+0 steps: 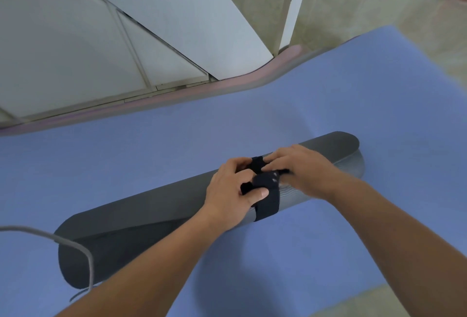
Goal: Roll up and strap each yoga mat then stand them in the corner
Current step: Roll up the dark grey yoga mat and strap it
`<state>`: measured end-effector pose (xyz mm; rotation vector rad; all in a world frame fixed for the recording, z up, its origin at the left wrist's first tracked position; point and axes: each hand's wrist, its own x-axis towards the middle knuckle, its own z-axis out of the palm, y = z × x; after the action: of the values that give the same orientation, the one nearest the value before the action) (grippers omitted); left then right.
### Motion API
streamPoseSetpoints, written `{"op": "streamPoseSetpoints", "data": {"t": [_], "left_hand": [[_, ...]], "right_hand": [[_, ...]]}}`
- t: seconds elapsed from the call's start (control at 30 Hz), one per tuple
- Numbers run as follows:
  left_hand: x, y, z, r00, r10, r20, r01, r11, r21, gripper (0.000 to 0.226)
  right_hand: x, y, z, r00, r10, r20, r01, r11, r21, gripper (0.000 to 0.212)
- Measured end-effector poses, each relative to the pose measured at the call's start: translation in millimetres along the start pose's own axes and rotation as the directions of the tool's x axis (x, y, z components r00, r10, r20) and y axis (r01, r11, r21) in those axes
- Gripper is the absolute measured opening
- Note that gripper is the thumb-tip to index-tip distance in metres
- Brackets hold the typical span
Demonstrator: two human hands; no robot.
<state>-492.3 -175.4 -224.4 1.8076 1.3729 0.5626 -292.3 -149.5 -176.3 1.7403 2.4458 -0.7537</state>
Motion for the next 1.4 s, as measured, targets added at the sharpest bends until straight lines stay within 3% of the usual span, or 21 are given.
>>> {"op": "streamPoseSetpoints", "data": {"t": [0.1, 0.2, 0.3, 0.33, 0.37, 0.43, 0.5, 0.53, 0.6, 0.67, 0.73, 0.8, 0.87, 0.97, 1.03, 1.1, 1.17, 1.23, 1.33, 1.4], "left_hand": [[-6, -3, 1, 1.0, 0.001, -0.002, -0.001, 0.999, -0.045, 0.015], [-11, -2, 6, 1.0, 0.002, -0.027, -0.004, 0.998, -0.055, 0.016], [-4, 7, 1, 0.994, -0.101, -0.041, 0.103, 0.993, 0.061, 0.02], [0, 10, -1, 0.99, -0.13, -0.047, 0.134, 0.985, 0.108, 0.022], [4, 12, -4, 0.988, -0.147, -0.053, 0.153, 0.979, 0.136, 0.022], [7, 15, -7, 0.987, -0.148, -0.063, 0.157, 0.971, 0.182, 0.022], [5, 14, -5, 0.998, -0.028, -0.048, 0.043, 0.93, 0.365, 0.029], [5, 11, -2, 0.996, 0.083, -0.039, -0.055, 0.884, 0.464, 0.03], [6, 9, 1, 0.961, 0.274, -0.044, -0.203, 0.8, 0.565, 0.025], [6, 7, 2, 0.929, 0.368, -0.044, -0.265, 0.743, 0.614, 0.026], [4, 4, 6, 0.912, 0.397, -0.102, -0.267, 0.765, 0.586, 0.032], [0, 4, 8, 0.94, 0.291, -0.177, -0.185, 0.873, 0.451, 0.027], [-2, 4, 8, 0.986, 0.064, -0.151, -0.026, 0.97, 0.243, 0.025], [-5, 2, 9, 0.99, -0.044, -0.133, 0.062, 0.989, 0.136, 0.039], [-6, 5, 9, 0.986, -0.058, -0.156, 0.08, 0.986, 0.144, 0.035], [-5, 4, 10, 0.972, -0.125, -0.198, 0.131, 0.991, 0.017, 0.031], [-4, 4, 9, 0.957, -0.176, -0.232, 0.157, 0.983, -0.098, 0.041], [-3, 2, 11, 0.96, -0.141, -0.242, 0.13, 0.99, -0.06, 0.035], [-3, -3, 15, 0.969, 0.011, -0.247, 0.007, 0.997, 0.074, 0.008], [-4, -11, 21, 0.931, 0.202, -0.303, -0.139, 0.966, 0.219, 0.024]], "right_hand": [[19, -2, -20, 0.983, 0.182, -0.039, -0.168, 0.958, 0.233, 0.01], [33, -6, -26, 0.937, 0.347, -0.044, -0.291, 0.844, 0.449, 0.033], [36, -16, -21, 0.954, 0.282, -0.103, -0.229, 0.905, 0.357, 0.034], [37, -15, -17, 0.953, 0.282, -0.114, -0.215, 0.89, 0.401, 0.033], [37, -14, -14, 0.946, 0.301, -0.119, -0.202, 0.837, 0.509, 0.031], [39, -11, -8, 0.917, 0.385, -0.1, -0.171, 0.607, 0.776, 0.024], [41, -9, -4, 0.892, 0.45, -0.04, -0.147, 0.373, 0.916, 0.017], [41, -9, -2, 0.89, 0.456, -0.022, -0.145, 0.327, 0.934, 0.017], [42, -9, 3, 0.889, 0.457, -0.025, -0.147, 0.336, 0.93, 0.023], [41, -11, 3, 0.899, 0.435, -0.047, -0.126, 0.36, 0.924, 0.027], [40, -13, 0, 0.914, 0.401, -0.062, -0.11, 0.392, 0.913, 0.025], [37, -13, 0, 0.932, 0.359, -0.048, -0.138, 0.477, 0.868, 0.028], [36, -10, -1, 0.937, 0.349, -0.035, -0.166, 0.53, 0.832, 0.028], [37, -10, -5, 0.93, 0.365, -0.04, -0.166, 0.515, 0.841, 0.023], [38, -16, -10, 0.931, 0.356, -0.077, -0.154, 0.577, 0.802, 0.023], [38, -21, -15, 0.928, 0.351, -0.122, -0.135, 0.625, 0.769, 0.024], [38, -24, -21, 0.922, 0.355, -0.153, -0.108, 0.617, 0.779, 0.024], [36, -25, -24, 0.922, 0.346, -0.171, -0.081, 0.606, 0.791, 0.024], [35, -28, -22, 0.902, 0.383, -0.198, -0.054, 0.555, 0.83, 0.024], [35, -31, -18, 0.872, 0.442, -0.21, -0.02, 0.462, 0.887, 0.021]]}}
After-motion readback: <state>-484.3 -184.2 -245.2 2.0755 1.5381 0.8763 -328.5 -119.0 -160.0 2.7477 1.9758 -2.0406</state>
